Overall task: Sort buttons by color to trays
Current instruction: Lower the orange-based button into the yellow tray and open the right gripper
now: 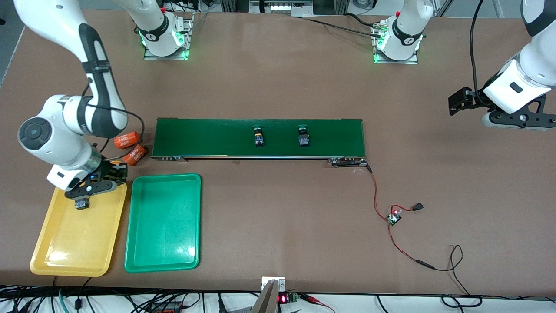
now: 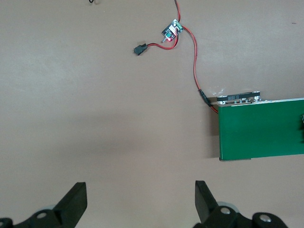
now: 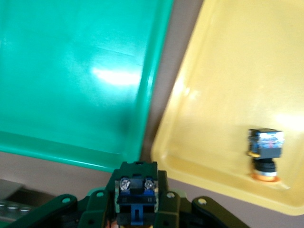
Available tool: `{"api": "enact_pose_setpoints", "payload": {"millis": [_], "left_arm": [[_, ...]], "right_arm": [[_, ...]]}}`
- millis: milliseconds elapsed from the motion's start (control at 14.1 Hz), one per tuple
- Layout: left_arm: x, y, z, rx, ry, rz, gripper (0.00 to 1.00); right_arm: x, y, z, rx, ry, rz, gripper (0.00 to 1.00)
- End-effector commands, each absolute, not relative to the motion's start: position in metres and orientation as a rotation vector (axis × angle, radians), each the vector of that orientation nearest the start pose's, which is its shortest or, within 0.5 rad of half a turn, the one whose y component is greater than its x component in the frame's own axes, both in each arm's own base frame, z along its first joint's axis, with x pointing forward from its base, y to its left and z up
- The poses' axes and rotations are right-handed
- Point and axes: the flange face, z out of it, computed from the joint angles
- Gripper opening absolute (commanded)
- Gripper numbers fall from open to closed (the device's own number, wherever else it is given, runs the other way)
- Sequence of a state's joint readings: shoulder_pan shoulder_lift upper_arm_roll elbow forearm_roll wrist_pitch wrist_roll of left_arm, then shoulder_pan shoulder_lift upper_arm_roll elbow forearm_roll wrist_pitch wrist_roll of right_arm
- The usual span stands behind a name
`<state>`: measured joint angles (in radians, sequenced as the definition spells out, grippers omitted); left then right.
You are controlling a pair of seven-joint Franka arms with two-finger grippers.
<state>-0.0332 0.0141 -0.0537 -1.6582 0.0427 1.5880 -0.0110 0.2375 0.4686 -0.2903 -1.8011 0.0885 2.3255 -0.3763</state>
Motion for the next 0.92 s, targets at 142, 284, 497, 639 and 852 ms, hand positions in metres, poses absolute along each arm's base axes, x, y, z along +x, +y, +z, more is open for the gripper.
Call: {"api": "enact_pose_setpoints", "payload": {"millis": [142, 284, 497, 639, 852], "left_arm": [[0.546, -0.045, 0.589, -3.076, 0.157, 0.114, 1.0], [0.548, -0.045, 0.589, -3.077, 0.159, 0.115, 1.0], [0.548, -0.049, 0.589, -3.114, 0.161, 0.106, 1.0], [0.549, -0.048, 0.589, -3.152, 0.146, 0.11, 1.0], [0.55, -0.047, 0.588, -3.149, 0.146, 0.112, 1.0]], "right_arm": [[0.673, -0.053, 0.297, -3.175, -0.602, -0.095, 0.09], [0.683, -0.07, 0.289, -3.176, -0.635, -0.097, 0.09], [0.689, -0.08, 0.28, -3.172, -0.661, -0.117, 0.1], [0.692, -0.089, 0.263, -3.174, -0.672, -0.156, 0.1], [0.697, -0.095, 0.247, -3.179, -0.663, -0.185, 0.13]]}}
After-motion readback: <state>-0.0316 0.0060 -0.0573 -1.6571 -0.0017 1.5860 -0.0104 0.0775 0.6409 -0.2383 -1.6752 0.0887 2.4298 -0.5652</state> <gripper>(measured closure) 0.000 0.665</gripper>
